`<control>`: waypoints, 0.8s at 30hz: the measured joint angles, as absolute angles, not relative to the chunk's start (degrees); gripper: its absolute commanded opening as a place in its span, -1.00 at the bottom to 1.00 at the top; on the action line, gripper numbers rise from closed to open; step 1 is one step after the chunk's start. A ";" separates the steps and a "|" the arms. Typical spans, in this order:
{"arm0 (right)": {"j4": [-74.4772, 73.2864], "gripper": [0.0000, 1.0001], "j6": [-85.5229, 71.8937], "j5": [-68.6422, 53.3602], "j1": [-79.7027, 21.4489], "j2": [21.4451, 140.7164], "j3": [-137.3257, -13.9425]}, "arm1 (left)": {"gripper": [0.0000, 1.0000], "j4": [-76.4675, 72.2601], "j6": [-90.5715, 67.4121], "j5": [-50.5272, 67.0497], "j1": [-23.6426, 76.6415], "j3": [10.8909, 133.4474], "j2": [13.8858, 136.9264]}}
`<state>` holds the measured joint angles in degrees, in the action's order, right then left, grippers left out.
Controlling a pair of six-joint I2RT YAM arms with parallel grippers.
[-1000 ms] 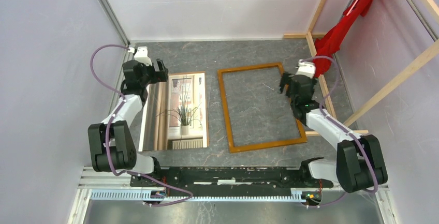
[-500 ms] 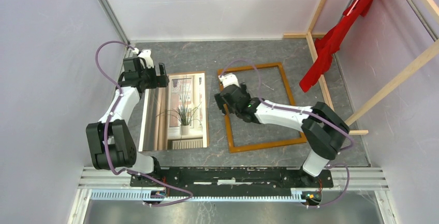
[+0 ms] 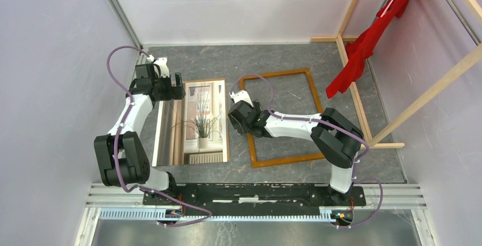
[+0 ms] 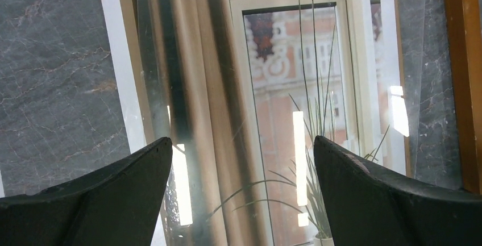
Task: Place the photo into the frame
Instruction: Turn over the photo frame at the center of the board.
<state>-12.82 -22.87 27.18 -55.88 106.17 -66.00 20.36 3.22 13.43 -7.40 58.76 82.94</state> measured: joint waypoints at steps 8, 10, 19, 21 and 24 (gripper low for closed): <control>-13.56 0.54 -25.76 27.24 -55.99 107.02 -64.77 | 1.00 22.83 4.21 13.58 -7.40 59.53 82.94; -13.32 0.54 -26.59 27.20 -56.01 107.00 -64.07 | 1.00 23.55 4.25 13.61 -7.38 59.79 82.94; -9.26 -0.09 -31.29 25.65 -56.27 106.83 -61.98 | 1.00 26.20 5.96 13.65 -7.20 61.01 82.83; -9.06 -0.33 -31.99 25.08 -56.51 106.89 -62.00 | 1.00 26.76 6.44 13.65 -6.98 61.19 82.78; -9.63 -0.64 -32.60 25.26 -56.64 106.94 -62.43 | 1.00 27.64 7.22 13.65 -6.79 61.39 82.70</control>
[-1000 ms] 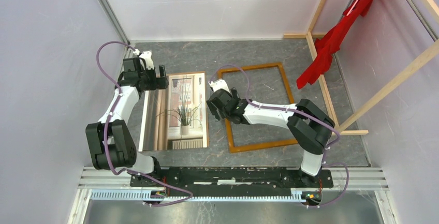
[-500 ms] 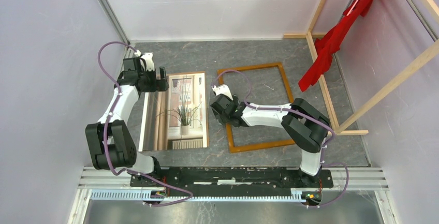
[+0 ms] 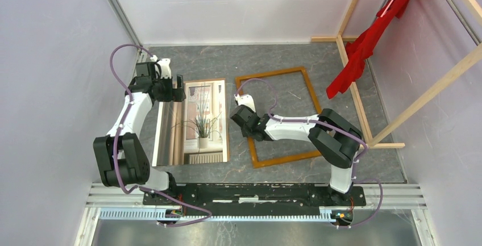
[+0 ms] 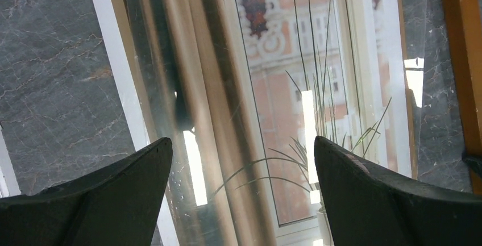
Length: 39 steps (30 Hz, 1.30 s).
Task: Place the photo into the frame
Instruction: Turn over the photo frame at the center of the board.
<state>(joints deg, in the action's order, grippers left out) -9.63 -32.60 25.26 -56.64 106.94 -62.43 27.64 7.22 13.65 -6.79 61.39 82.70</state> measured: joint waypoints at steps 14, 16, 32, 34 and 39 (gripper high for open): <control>-24.97 -1.00 -33.98 23.35 -56.62 106.61 -82.17 | 1.00 30.83 10.00 14.57 -5.61 61.56 79.70; -26.06 -1.00 -35.16 22.35 -56.51 106.08 -86.39 | 1.00 31.14 10.39 15.22 -5.30 61.56 79.11; -18.57 -1.00 -56.29 1.17 -52.38 97.78 -91.18 | 1.00 31.83 10.83 19.55 1.30 64.38 74.98; -16.40 -1.00 -59.35 -1.34 -52.34 96.79 -91.02 | 1.00 31.83 10.70 19.88 2.22 66.02 74.65; -6.04 -1.00 -66.67 -6.50 -51.72 91.55 -84.29 | 1.00 31.66 8.80 20.12 2.98 69.45 74.06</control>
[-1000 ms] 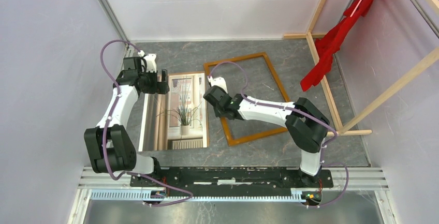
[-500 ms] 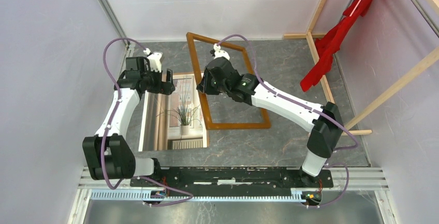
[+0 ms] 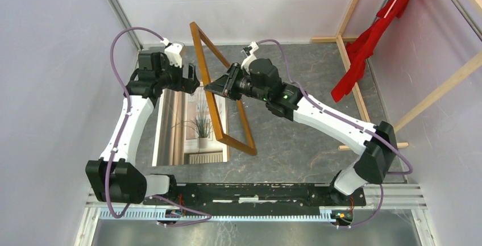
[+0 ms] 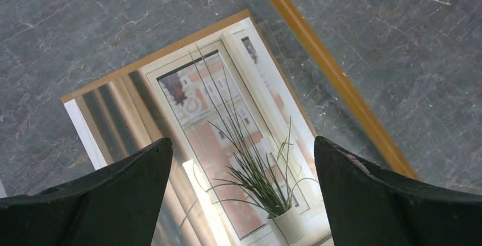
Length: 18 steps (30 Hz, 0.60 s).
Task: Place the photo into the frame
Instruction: Turn over the photo frame at the center of the board.
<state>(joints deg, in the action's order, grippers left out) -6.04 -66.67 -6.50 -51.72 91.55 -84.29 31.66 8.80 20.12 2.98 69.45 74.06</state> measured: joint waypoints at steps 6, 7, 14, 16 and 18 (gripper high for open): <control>1.52 -1.00 -72.88 -10.33 -50.02 88.99 -78.54 | 1.00 31.55 7.03 20.60 4.05 70.57 73.87; 3.11 -1.00 -73.95 -11.03 -49.41 88.99 -77.30 | 1.00 31.53 6.63 20.69 4.54 70.59 73.87; 9.52 -0.68 -78.43 -15.42 -46.26 88.49 -72.27 | 1.00 30.30 3.57 20.40 8.08 71.75 74.04; 10.17 -0.37 -78.72 -16.88 -45.50 88.29 -71.79 | 1.00 29.21 2.52 19.86 9.08 72.47 74.39; 10.59 -0.15 -78.72 -18.24 -44.64 88.16 -71.50 | 1.00 28.05 1.80 19.38 10.17 73.38 75.13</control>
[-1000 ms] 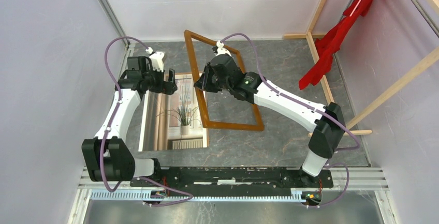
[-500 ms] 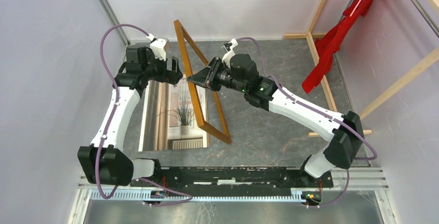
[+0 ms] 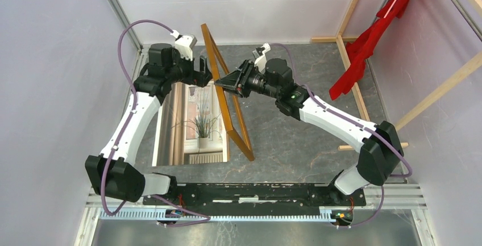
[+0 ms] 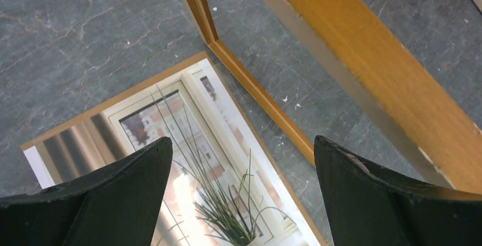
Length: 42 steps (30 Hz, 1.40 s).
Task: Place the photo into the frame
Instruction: Turn over the photo frame at the center of the board.
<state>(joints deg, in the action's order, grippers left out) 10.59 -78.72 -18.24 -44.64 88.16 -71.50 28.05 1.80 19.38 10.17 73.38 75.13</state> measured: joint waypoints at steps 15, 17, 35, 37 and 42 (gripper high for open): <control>-4.71 0.49 -63.07 -25.98 -37.45 88.38 -78.48 | 0.99 26.28 0.34 11.31 18.96 80.79 84.44; -9.21 0.49 -59.24 -26.06 -36.60 88.90 -81.78 | 1.00 26.26 0.34 10.48 19.99 81.47 85.38; -34.94 0.21 -34.26 -18.15 -28.69 89.19 -93.19 | 1.00 26.26 0.40 7.35 23.86 84.82 90.19; -37.23 0.14 -32.45 -16.36 -27.97 89.19 -93.36 | 1.00 26.41 0.40 7.07 23.88 84.79 90.21; -41.85 -0.21 -27.83 -10.68 -26.72 88.97 -93.80 | 1.00 26.76 0.49 5.82 23.86 84.55 90.21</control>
